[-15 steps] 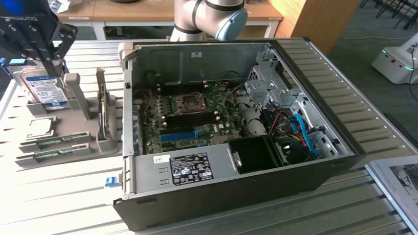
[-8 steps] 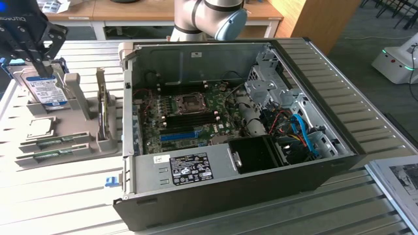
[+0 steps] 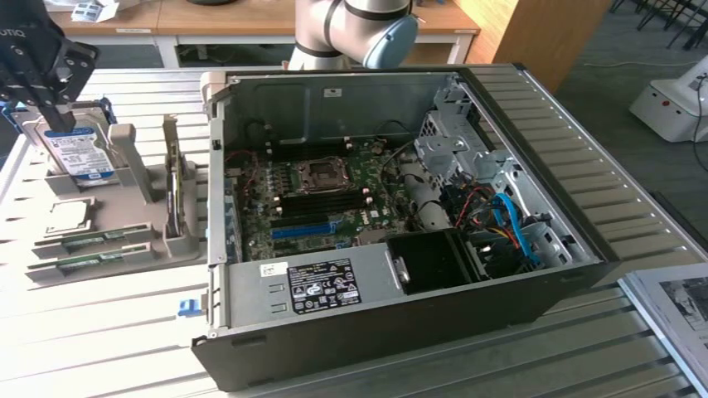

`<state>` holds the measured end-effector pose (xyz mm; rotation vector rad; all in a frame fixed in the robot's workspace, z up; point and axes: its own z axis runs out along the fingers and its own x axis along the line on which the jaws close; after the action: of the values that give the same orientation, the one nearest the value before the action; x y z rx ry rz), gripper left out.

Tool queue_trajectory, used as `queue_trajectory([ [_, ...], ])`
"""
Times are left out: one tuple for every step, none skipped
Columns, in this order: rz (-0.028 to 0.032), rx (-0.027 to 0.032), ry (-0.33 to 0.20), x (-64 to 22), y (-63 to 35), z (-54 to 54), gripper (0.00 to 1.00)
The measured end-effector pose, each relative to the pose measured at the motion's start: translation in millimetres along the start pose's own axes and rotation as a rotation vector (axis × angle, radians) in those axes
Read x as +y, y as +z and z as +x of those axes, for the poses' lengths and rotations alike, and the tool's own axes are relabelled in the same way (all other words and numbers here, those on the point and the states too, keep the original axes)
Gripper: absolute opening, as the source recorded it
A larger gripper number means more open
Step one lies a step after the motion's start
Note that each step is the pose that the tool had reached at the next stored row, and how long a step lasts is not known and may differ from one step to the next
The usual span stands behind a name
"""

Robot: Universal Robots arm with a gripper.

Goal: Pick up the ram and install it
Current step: 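Reach for the ram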

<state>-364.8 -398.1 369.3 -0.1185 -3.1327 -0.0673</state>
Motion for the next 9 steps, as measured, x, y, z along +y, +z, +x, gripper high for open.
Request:
queue_trajectory([
  [0.0, 0.0, 0.0, 0.0, 0.0, 0.1, 0.1],
  [0.0, 0.0, 0.0, 0.0, 0.1, 0.1, 0.1],
  [-0.0001, 0.0, 0.0, 0.0, 0.1, 0.1, 0.1],
  [0.0, 0.0001, 0.0, 0.0, 0.0, 0.2, 0.1],
  [0.0, 0.0001, 0.0, 0.0, 0.0, 0.2, 0.1],
  [0.0, 0.0001, 0.0, 0.0, 0.0, 0.2, 0.1],
  [0.0, 0.0001, 0.0, 0.0, 0.0, 0.2, 0.1],
  [0.0, 0.0, -0.001, 0.0, 0.0, 0.3, 0.1],
  [0.0, 0.0001, -0.001, 0.0, 0.0, 0.5, 0.1],
])
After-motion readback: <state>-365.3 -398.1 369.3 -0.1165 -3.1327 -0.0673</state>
